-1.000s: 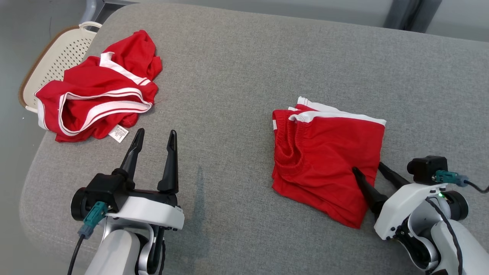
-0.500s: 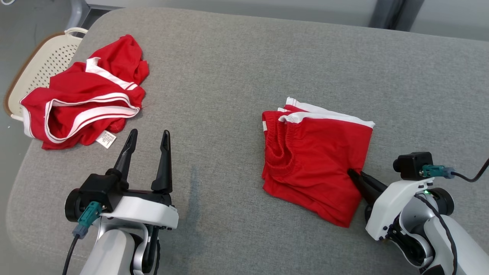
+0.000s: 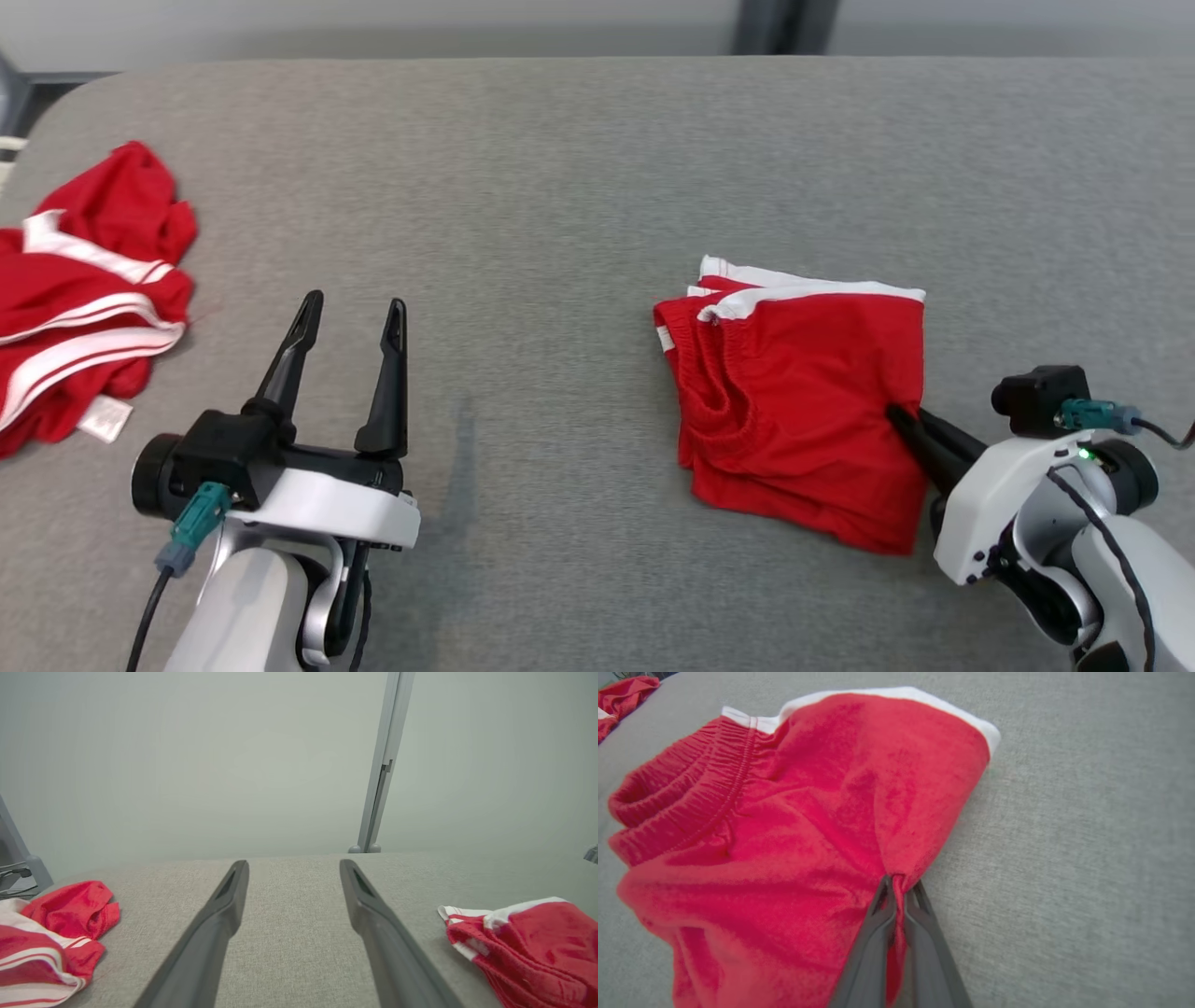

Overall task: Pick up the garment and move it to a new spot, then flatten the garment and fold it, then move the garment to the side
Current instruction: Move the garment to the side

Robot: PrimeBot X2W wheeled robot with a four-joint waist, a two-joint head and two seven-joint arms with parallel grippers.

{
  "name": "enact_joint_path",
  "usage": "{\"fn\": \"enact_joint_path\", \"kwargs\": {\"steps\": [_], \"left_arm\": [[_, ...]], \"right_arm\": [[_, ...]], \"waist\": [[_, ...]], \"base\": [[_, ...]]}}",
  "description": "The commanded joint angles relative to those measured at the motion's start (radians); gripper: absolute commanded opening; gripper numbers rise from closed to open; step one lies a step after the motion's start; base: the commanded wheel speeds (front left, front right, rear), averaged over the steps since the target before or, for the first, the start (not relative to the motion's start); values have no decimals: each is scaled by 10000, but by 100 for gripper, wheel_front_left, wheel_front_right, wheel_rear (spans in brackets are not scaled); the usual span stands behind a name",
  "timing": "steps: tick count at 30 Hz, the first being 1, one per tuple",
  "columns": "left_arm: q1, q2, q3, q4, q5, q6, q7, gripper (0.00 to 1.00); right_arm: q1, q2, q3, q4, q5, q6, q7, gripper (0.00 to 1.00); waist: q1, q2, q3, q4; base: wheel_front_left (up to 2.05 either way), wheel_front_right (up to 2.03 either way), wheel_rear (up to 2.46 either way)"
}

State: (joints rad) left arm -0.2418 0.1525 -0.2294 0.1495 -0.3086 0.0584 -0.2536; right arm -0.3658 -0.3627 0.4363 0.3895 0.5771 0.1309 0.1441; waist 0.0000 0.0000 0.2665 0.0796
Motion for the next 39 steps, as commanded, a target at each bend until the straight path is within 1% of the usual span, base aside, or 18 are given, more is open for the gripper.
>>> {"fn": "enact_joint_path", "kwargs": {"steps": [1,6,10,13,16,22,26,29,30,37,38,39], "left_arm": [[-216,102,-8,-73,87,-38,43,100],[-474,285,-259,-518,257,-153,375,100],[-761,477,-532,-970,536,-250,705,100],[-992,599,-721,-1322,679,-332,955,100],[-1226,724,-900,-1732,855,-400,1233,100],[-1712,845,-1161,-2310,1049,-569,1642,100],[-2027,864,-1289,-2518,1178,-590,1773,100],[-2216,918,-1325,-2665,1216,-644,1823,100],[-2216,918,-1325,-2665,1216,-644,1823,100],[-2406,1039,-1298,-2932,1258,-562,1865,100],[-2409,1051,-1300,-2947,1271,-549,1868,100],[-2423,1062,-1301,-2956,1273,-534,1876,100]], "right_arm": [[-186,-139,47,5,16,-1,-112,0],[-1030,-663,598,333,99,-1,-455,0],[-1910,-1231,1020,748,232,-1,-834,0],[-2506,-1681,1109,1184,305,-1,-1164,0],[-3112,-2128,937,1699,365,-1,-1537,0],[-4144,-2821,514,2844,562,-1,-2113,0],[-4770,-3241,134,3758,352,-1,-2544,0],[-5208,-3346,-103,4431,140,-1,-2749,0],[-5208,-3346,-103,4431,140,-1,-2749,0],[-5972,-3099,-424,5682,-204,-1,-3348,0],[-6057,-3022,-444,5863,-267,-1,-3435,26],[-6167,-2992,-540,6043,-331,-1,-3541,47]], "waist": [[0,0,127,-533],[0,0,515,-1383],[0,0,993,-1950],[0,0,1351,-2269],[0,0,1756,-2530],[0,0,2499,-2697],[0,0,2900,-2691],[0,0,3126,-2623],[0,0,3126,-2623],[0,0,3509,-2552],[0,0,3538,-2546],[0,0,3566,-2540]], "base": [[0,0,0],[0,0,0],[0,0,0],[0,0,0],[0,0,0],[0,0,0],[0,0,0],[0,0,0],[0,0,0],[0,0,0],[0,0,0],[0,0,0]]}}
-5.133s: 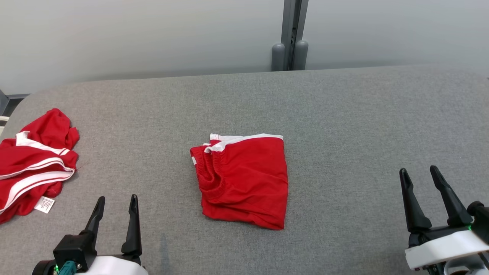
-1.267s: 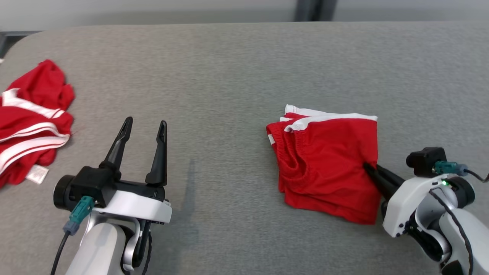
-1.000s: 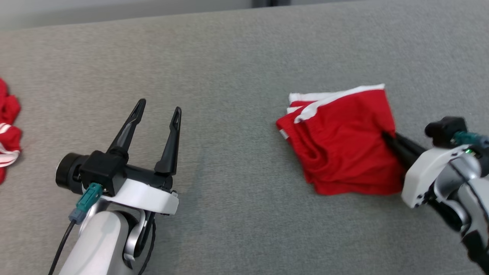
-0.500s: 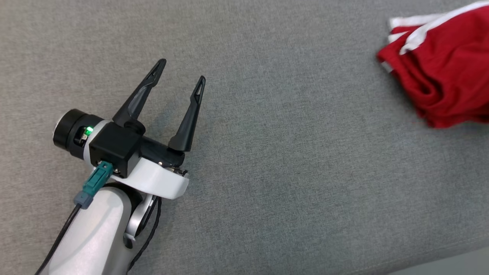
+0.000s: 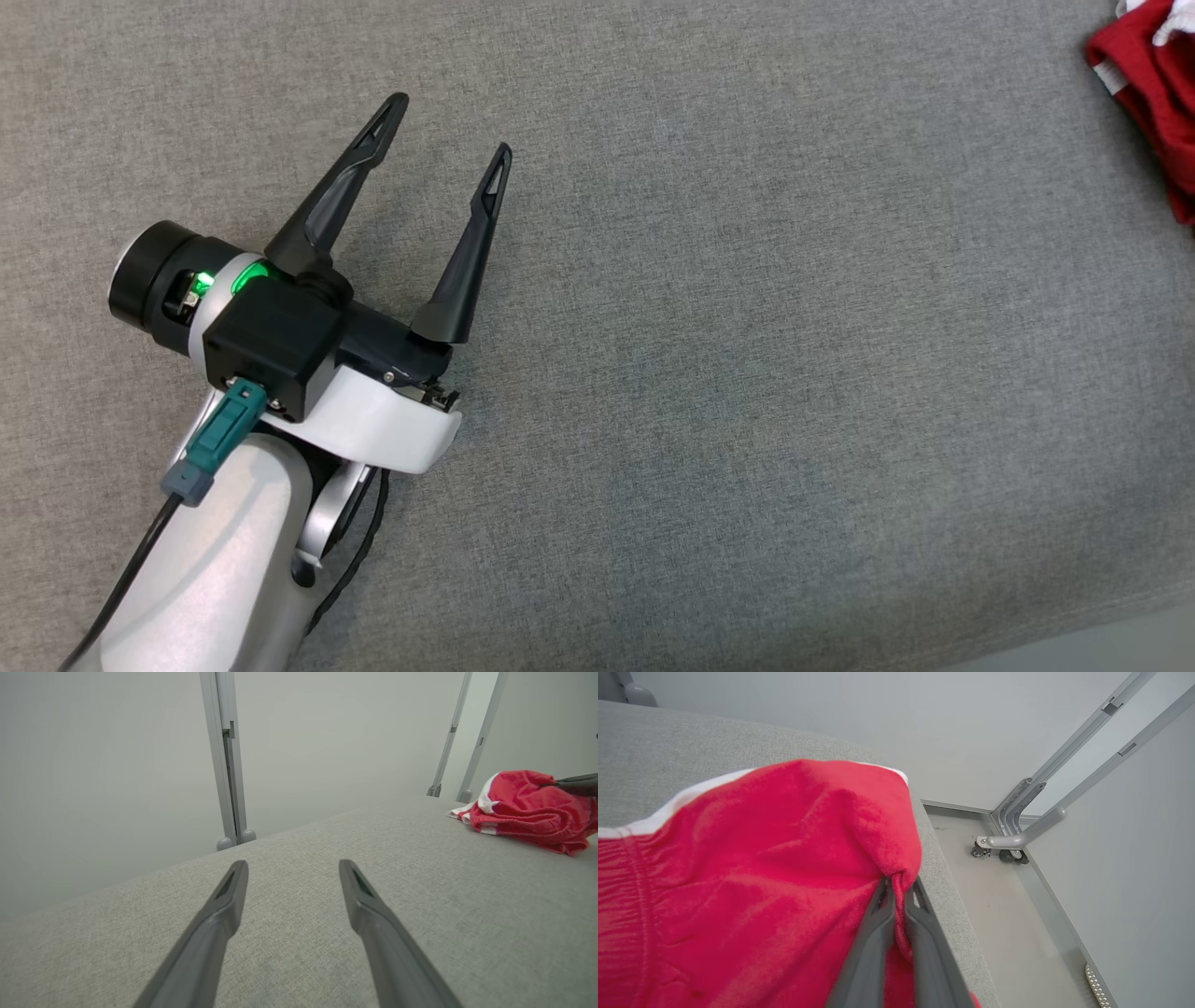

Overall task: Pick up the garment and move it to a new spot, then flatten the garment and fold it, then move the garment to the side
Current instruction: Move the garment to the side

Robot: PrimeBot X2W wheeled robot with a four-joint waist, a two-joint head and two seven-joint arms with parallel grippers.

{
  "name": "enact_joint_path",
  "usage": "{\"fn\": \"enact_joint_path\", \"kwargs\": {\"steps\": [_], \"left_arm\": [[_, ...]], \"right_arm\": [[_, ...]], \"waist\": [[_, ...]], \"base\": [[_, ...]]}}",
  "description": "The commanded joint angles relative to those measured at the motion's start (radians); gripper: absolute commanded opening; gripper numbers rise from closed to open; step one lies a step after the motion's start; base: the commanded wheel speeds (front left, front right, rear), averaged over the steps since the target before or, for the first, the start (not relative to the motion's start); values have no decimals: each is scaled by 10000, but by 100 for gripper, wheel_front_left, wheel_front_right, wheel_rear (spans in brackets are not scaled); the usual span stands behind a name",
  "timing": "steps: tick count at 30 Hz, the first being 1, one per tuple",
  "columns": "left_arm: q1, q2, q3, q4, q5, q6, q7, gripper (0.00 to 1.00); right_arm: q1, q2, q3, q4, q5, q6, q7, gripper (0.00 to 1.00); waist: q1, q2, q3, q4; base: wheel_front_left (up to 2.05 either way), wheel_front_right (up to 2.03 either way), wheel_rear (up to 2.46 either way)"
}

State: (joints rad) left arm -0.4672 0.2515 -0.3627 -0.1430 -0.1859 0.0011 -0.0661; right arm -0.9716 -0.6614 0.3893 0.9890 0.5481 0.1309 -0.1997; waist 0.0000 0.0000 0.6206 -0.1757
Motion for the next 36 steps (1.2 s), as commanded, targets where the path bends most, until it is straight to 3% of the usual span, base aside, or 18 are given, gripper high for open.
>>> {"fn": "enact_joint_path", "kwargs": {"steps": [1,2,7,11,16,25,36], "left_arm": [[-193,75,35,-41,39,46,1,100],[-212,82,36,-42,30,53,4,100],[8,91,57,159,-103,105,-97,100],[285,90,112,307,-222,207,-210,100],[773,109,288,473,-441,394,-345,100],[1912,35,833,656,-949,974,-609,100],[3120,-209,1519,913,-1626,1577,-1070,100]], "right_arm": [[-210,47,-149,220,-85,-1,-184,89],[-276,120,-186,380,-158,-1,-246,100],[-196,594,-655,1032,-167,-1,-574,100],[282,1023,-1064,780,3,-1,-667,100],[1383,1571,-1814,-542,-345,-1,-655,100],[3926,3180,-3001,-3598,-1511,-1,-660,100],[6039,4596,-3282,-6168,-2609,-1,-588,100]], "waist": [[0,0,49,20],[0,0,66,26],[0,0,-223,-23],[0,0,-697,-83],[0,0,-1412,-151],[0,0,-2515,90],[0,0,-3409,869]], "base": [[0,0,0],[0,0,0],[0,0,0],[0,0,0],[0,0,0],[0,0,0],[0,0,0]]}}
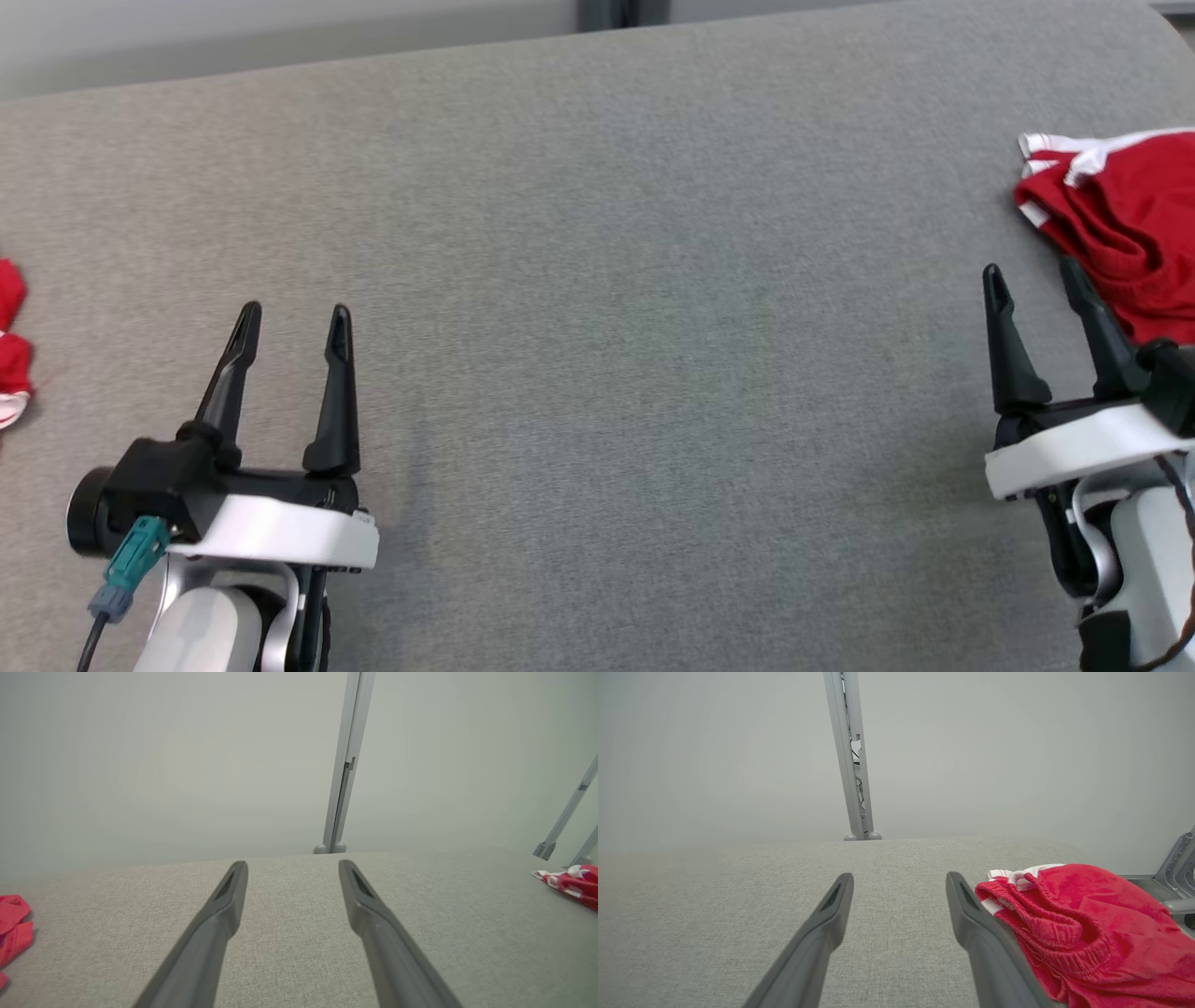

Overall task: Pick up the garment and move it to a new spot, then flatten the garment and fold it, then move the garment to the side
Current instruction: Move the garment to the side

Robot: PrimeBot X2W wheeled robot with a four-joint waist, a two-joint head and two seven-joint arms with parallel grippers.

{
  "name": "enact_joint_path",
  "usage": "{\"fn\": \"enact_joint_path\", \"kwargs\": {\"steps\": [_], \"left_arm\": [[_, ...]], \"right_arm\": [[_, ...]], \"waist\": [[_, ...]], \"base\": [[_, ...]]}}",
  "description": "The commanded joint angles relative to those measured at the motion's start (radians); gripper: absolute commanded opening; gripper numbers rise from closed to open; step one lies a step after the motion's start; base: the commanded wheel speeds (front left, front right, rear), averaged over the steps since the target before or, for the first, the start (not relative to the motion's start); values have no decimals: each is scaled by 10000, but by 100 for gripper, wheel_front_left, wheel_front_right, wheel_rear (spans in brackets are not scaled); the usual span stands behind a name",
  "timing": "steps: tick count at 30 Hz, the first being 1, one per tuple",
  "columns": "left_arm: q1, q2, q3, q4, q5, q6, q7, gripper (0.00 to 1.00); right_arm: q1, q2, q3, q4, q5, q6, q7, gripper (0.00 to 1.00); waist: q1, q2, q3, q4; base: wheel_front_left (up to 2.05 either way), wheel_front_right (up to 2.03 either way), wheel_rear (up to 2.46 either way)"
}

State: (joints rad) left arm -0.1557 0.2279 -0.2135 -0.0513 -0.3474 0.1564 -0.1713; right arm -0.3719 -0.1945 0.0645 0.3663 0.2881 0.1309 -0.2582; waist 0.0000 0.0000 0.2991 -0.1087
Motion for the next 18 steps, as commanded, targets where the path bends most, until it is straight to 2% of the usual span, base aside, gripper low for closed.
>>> {"fn": "enact_joint_path", "kwargs": {"steps": [1,9,18], "left_arm": [[112,-12,66,41,-82,68,-60,100],[947,84,408,462,-350,222,-333,100],[1567,239,576,836,-640,28,-505,100]], "right_arm": [[201,55,-100,-174,-93,-1,19,100],[1438,718,-544,-1579,-771,-1,597,100],[2647,1025,-760,-2683,-1063,-1,1276,100]], "waist": [[0,0,-283,315],[0,0,-1044,985],[0,0,-1718,1157]], "base": [[0,0,0],[0,0,0],[0,0,0]]}}
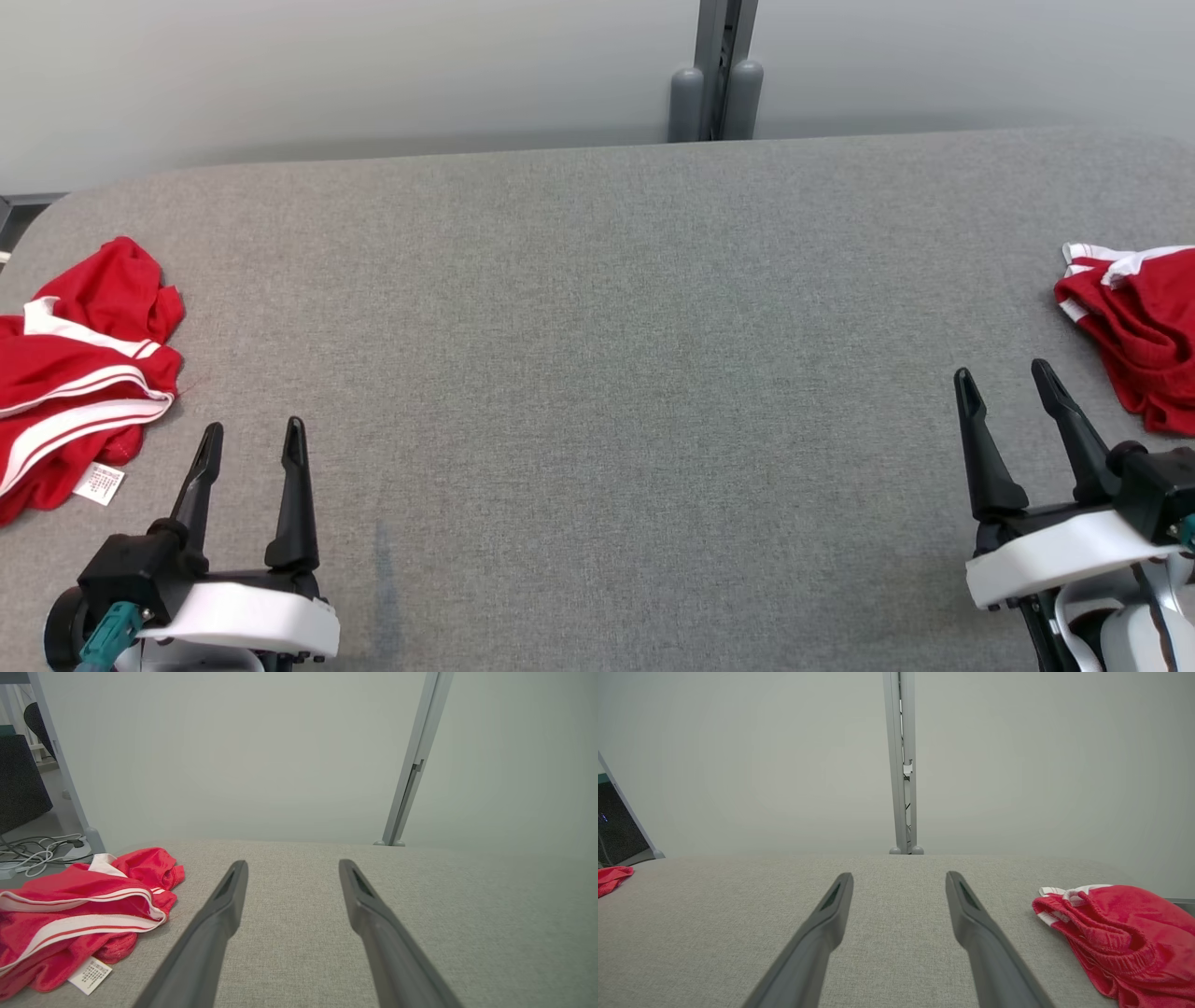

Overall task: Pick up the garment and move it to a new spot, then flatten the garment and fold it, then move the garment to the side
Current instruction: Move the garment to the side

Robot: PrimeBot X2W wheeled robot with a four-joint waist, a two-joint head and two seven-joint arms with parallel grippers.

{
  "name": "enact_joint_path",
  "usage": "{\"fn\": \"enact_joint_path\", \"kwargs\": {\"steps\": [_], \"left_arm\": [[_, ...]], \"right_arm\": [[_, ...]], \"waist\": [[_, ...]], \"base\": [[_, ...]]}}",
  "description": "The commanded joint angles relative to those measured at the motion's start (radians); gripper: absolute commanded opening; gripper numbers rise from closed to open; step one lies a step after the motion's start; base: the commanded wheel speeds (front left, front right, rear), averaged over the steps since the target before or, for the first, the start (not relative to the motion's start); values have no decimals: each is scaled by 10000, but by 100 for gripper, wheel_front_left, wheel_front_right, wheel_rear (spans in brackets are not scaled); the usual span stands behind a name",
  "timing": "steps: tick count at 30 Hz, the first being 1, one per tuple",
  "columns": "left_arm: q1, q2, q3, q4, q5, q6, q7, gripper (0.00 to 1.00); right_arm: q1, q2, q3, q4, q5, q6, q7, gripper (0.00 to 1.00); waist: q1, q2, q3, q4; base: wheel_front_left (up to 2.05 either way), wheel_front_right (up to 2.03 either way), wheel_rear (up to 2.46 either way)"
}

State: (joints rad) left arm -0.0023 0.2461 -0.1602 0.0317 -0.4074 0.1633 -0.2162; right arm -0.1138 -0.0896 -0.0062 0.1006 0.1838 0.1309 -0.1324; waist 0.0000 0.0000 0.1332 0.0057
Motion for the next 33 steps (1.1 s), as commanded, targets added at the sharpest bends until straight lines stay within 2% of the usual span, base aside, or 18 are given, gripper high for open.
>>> {"fn": "enact_joint_path", "kwargs": {"steps": [1,15,33], "left_arm": [[66,73,48,15,-74,-68,-74,100],[666,218,-187,322,-205,-192,130,100],[828,382,-361,233,-235,-24,511,100]], "right_arm": [[163,-2,-69,-126,-48,-1,78,100],[1509,218,-420,-1093,-287,0,696,100],[1962,316,-477,-1467,-301,0,850,100]], "waist": [[0,0,-86,-7],[0,0,-889,-11],[0,0,-1166,-115]], "base": [[0,0,0],[0,0,0],[0,0,0]]}}
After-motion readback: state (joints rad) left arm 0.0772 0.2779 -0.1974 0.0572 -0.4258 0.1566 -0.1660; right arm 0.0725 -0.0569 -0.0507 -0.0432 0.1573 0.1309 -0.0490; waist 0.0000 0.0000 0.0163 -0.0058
